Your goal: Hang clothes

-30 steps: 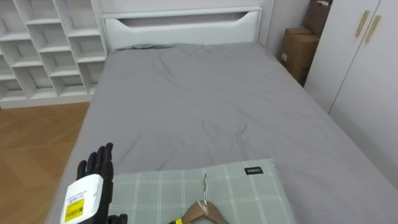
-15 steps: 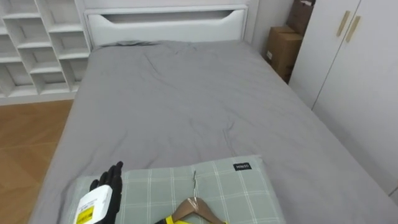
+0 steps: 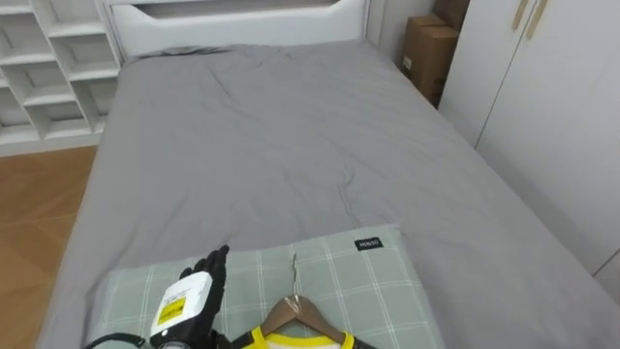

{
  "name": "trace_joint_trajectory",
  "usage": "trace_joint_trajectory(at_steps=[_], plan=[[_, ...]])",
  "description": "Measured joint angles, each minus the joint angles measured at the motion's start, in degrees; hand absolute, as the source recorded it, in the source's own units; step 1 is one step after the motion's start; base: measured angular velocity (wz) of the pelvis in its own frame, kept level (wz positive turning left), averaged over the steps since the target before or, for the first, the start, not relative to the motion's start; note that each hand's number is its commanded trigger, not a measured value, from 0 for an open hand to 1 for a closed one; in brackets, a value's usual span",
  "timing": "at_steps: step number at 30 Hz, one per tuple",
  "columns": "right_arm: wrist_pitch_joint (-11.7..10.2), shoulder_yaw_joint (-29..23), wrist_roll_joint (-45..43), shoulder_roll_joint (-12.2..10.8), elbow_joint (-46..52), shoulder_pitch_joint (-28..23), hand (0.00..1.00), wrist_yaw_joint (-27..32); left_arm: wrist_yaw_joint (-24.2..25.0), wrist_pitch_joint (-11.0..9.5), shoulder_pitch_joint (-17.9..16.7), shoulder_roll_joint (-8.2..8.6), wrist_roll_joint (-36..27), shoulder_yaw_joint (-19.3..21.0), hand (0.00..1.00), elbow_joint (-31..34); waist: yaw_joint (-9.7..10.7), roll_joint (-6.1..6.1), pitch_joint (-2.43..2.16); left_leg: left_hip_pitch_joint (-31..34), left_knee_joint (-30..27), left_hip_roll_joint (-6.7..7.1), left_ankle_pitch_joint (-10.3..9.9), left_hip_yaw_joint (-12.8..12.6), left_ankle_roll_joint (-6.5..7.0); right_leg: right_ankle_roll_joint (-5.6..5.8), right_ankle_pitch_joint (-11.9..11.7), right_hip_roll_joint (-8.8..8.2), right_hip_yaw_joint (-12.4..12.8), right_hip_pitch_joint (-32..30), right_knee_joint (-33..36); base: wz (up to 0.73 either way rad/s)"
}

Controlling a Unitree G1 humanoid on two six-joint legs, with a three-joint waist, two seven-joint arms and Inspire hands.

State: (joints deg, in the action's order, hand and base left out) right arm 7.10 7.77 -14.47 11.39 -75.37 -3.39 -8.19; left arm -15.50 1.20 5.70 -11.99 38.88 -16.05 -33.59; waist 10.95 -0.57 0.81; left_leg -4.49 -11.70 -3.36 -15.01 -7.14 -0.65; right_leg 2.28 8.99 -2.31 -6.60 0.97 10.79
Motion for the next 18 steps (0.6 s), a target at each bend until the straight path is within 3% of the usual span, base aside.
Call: trace_joint_trajectory(at_steps=[9,18], plan=[[-0.06,0.08,-0.10,-0.06,0.27,1.20,0.00,0.90,1.46,0.06,1.63,0.11,-1.14,0.09,0.00,-8.05,0.07,0.78,-0.34,1.55,-0.61,0.00,0.05,-0.17,0.08,0.00,0.00,-0.12,0.11,-1.72,0.94,0.00],[-0.05,0.43,-0.04,-0.66,0.26,3.79,0.00,2.10,1.59,-0.18,9.37,0.49,-1.26,0.32,0.00,-16.97,0.13,1.61,0.04,7.41,-3.10,0.00,0.40,-0.36,0.24,-0.30,-0.41,-0.41,0.44,-7.44,3.02,0.00]])
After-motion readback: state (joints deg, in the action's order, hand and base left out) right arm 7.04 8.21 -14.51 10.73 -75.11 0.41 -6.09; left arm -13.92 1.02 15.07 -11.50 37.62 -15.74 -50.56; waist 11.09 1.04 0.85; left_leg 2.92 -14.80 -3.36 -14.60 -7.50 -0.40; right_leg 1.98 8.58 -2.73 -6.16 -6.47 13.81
